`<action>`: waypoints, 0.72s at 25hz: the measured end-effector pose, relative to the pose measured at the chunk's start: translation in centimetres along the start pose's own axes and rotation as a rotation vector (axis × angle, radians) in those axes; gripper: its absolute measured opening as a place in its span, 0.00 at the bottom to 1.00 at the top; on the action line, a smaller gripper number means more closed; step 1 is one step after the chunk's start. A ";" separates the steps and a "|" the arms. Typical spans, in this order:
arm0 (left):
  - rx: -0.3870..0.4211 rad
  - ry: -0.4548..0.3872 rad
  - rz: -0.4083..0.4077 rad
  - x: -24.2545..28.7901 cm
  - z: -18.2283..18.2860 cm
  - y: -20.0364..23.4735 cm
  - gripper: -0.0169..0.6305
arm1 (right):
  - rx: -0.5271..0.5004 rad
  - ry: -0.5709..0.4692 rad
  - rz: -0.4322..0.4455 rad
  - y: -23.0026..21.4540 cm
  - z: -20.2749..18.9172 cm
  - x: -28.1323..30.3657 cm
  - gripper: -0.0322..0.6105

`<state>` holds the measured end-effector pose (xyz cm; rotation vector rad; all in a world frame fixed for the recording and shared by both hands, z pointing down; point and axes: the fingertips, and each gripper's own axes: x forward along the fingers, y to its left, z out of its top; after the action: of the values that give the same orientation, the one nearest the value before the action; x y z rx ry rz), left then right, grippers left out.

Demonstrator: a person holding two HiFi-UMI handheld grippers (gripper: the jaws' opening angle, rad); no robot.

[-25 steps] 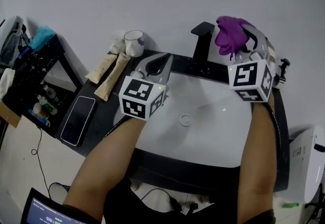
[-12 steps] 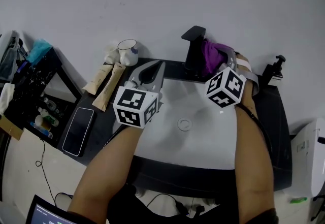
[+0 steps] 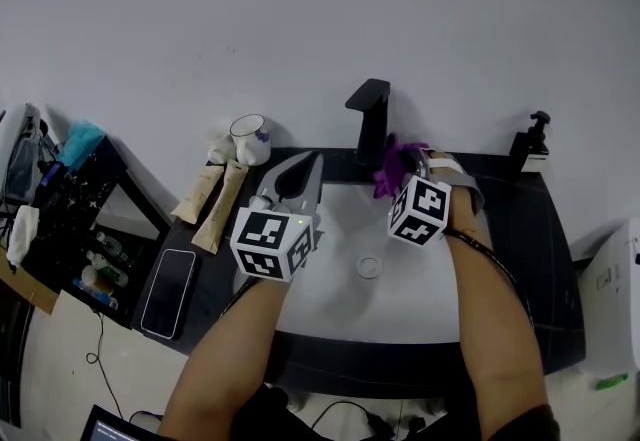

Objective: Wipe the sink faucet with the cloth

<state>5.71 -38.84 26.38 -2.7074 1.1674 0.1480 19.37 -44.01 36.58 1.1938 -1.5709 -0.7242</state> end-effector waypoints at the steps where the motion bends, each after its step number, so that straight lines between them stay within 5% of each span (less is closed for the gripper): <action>1: -0.001 0.001 0.002 0.0 0.0 0.1 0.05 | 0.026 0.000 -0.002 0.0 0.0 0.0 0.13; 8: -0.017 -0.038 0.051 -0.1 0.9 1.5 0.05 | 0.367 0.003 -0.002 -0.4 0.9 -2.0 0.13; 11: -0.005 -0.056 0.120 -1.0 1.8 3.7 0.05 | 0.703 -0.051 0.096 0.1 3.3 -4.2 0.13; 15: 0.002 -0.084 0.237 -3.1 3.0 6.9 0.05 | 1.254 -0.259 0.354 2.2 9.7 -6.4 0.13; 18: 0.003 -0.103 0.275 -4.3 4.1 8.2 0.05 | 1.597 -0.371 0.387 3.5 13.2 -6.6 0.14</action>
<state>-3.26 -40.38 22.02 -2.4907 1.4996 0.3192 5.90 -38.04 33.02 1.7128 -2.6690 0.8701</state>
